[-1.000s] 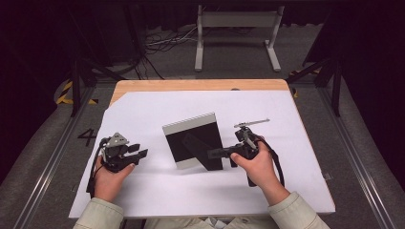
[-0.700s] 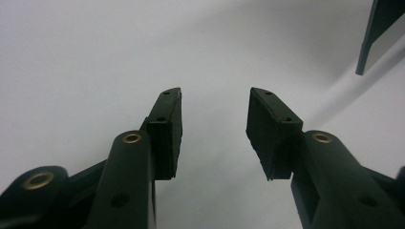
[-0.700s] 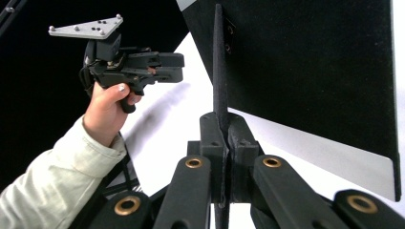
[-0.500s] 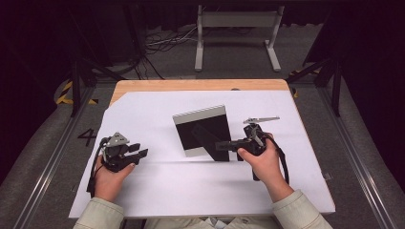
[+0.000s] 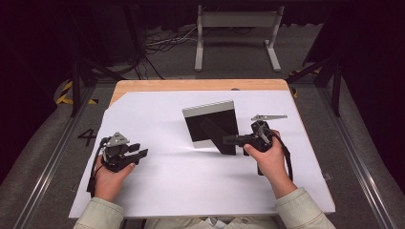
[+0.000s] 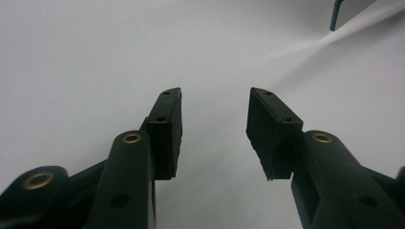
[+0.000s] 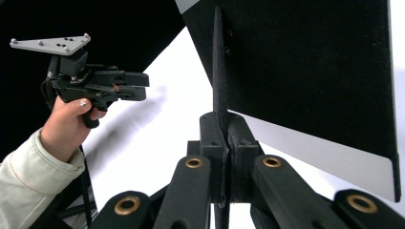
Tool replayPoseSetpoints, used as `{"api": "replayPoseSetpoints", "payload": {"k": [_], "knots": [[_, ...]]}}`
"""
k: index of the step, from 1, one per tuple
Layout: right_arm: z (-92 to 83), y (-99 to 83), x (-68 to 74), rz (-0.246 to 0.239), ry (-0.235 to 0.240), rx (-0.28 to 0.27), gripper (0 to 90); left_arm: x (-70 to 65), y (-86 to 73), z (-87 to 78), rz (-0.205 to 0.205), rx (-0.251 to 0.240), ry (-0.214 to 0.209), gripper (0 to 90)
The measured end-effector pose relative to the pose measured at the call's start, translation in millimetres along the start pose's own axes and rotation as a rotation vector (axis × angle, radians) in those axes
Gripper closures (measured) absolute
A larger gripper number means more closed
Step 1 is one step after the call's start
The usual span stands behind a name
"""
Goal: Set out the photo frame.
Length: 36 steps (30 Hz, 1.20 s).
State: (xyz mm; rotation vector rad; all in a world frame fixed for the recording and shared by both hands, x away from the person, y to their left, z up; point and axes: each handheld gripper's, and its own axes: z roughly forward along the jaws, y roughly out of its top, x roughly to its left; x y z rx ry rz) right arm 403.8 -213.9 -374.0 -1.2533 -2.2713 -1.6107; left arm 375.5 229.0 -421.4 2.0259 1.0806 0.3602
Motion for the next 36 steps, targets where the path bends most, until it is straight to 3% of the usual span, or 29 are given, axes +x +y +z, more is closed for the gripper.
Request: {"api": "replayPoseSetpoints", "payload": {"k": [10, 19, 30, 36], "knots": [[0.5, -4.8, -15.4, -0.029, -0.027, 0.007, 87.1, 0.2, 0.7, 1.3, 0.004, -0.002, -0.006, 57.0], [-5.4, -9.9, -16.2, -0.068, -0.033, 0.049, 86.9, 0.3, 1.4, 0.9, 0.007, -0.001, -0.004, 56.9], [-11.2, -21.6, -13.8, -0.148, -0.040, 0.119, 87.0, -0.5, 2.4, 1.1, 0.009, -0.004, -0.003, 56.9], [-11.9, -27.2, -13.9, -0.156, -0.046, 0.149, 87.0, -0.9, 2.4, 1.4, 0.004, -0.002, -0.004, 56.8]]}}
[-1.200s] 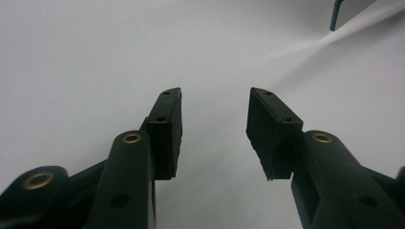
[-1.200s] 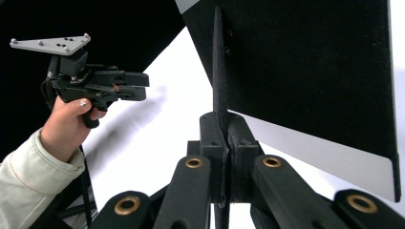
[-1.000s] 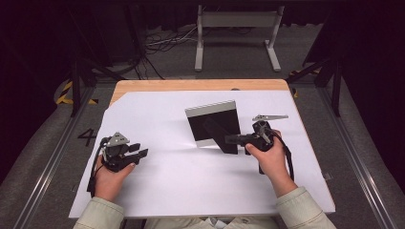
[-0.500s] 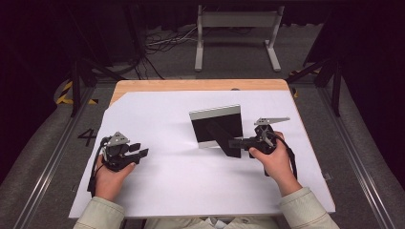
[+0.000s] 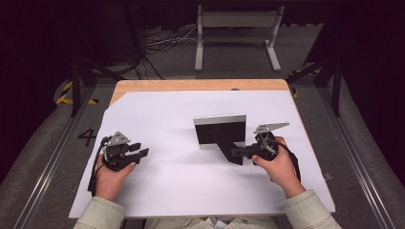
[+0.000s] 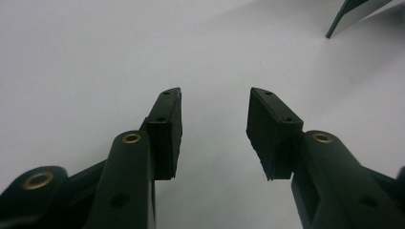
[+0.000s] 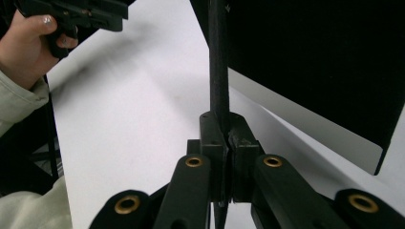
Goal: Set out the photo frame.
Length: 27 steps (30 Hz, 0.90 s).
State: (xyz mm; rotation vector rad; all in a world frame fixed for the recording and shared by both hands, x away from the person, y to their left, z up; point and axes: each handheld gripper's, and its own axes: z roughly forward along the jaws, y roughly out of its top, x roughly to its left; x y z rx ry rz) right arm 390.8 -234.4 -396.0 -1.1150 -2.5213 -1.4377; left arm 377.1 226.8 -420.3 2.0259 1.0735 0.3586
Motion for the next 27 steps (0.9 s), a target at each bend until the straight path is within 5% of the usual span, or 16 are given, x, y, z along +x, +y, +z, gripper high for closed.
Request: {"api": "replayPoseSetpoints", "payload": {"k": [27], "knots": [[4.9, -16.1, 5.3, -0.101, -0.032, 0.146, 85.8, -1.9, 4.4, 4.6, 0.010, 0.002, -0.010, 56.8]]}}
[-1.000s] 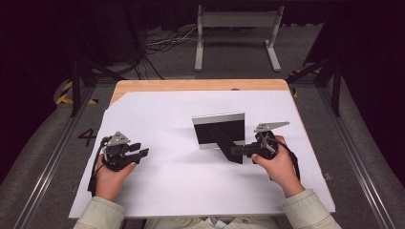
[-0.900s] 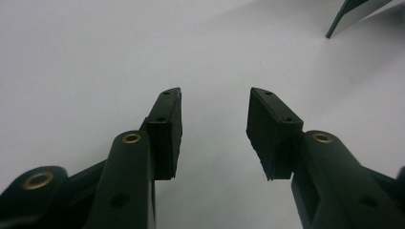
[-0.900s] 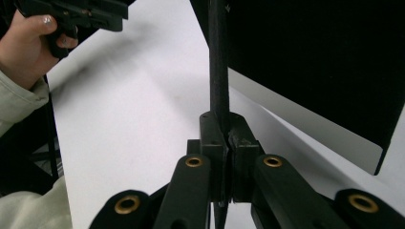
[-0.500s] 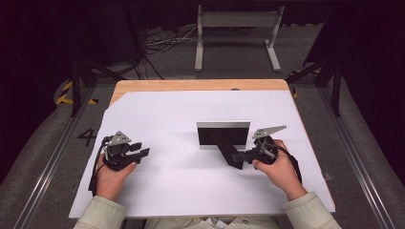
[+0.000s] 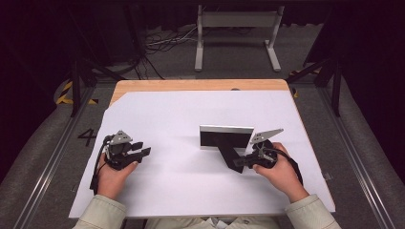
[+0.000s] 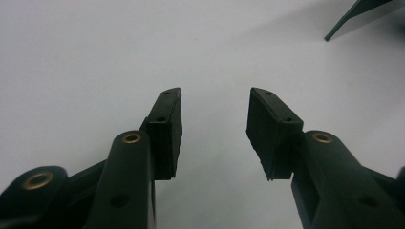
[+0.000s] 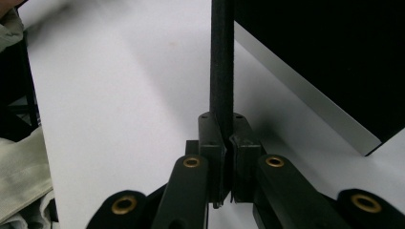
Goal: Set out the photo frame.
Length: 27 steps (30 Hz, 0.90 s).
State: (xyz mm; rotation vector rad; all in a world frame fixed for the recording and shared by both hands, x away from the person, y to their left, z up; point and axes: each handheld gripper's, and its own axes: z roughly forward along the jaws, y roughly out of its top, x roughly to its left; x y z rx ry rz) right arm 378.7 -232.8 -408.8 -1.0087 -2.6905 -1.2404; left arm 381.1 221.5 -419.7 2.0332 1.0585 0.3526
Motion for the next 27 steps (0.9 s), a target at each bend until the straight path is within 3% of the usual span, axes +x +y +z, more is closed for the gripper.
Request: {"api": "replayPoseSetpoints", "payload": {"k": [21, 27], "knots": [[-0.9, -7.3, 9.0, -0.027, -0.004, 0.066, 86.8, -0.3, 1.5, 2.1, 0.001, 0.003, -0.005, 56.6], [-1.2, -6.8, 10.5, -0.042, -0.010, 0.069, 79.6, -0.9, 2.9, 3.1, 0.005, -0.002, -0.005, 56.6]]}}
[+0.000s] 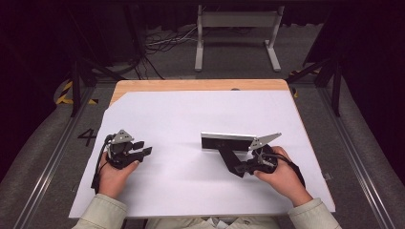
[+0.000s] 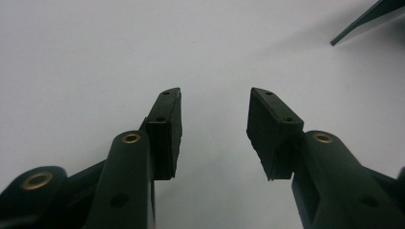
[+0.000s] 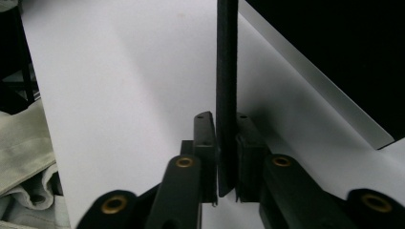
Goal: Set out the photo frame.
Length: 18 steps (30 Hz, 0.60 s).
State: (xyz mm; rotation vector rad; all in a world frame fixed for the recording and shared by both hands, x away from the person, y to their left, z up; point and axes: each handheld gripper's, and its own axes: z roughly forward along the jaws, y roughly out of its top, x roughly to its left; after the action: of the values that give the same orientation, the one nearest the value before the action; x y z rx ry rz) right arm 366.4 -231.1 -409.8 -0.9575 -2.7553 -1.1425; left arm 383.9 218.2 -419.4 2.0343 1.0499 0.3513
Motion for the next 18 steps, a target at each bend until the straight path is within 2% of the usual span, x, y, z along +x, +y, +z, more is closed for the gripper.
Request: {"api": "replayPoseSetpoints", "payload": {"k": [4, 13, 18], "knots": [[-5.6, 2.1, 1.7, -0.003, 0.007, -0.026, 74.6, -0.5, 1.7, 1.2, 0.006, -0.008, -0.004, 56.1], [-29.3, 2.1, 0.1, 0.008, -0.007, -0.073, 73.3, -5.4, 7.3, 4.1, 0.010, -0.020, -0.030, 55.9], [-40.4, -0.6, 0.6, 0.008, -0.024, -0.090, 73.3, -9.4, 12.6, 6.4, 0.007, -0.049, -0.055, 56.1]]}}
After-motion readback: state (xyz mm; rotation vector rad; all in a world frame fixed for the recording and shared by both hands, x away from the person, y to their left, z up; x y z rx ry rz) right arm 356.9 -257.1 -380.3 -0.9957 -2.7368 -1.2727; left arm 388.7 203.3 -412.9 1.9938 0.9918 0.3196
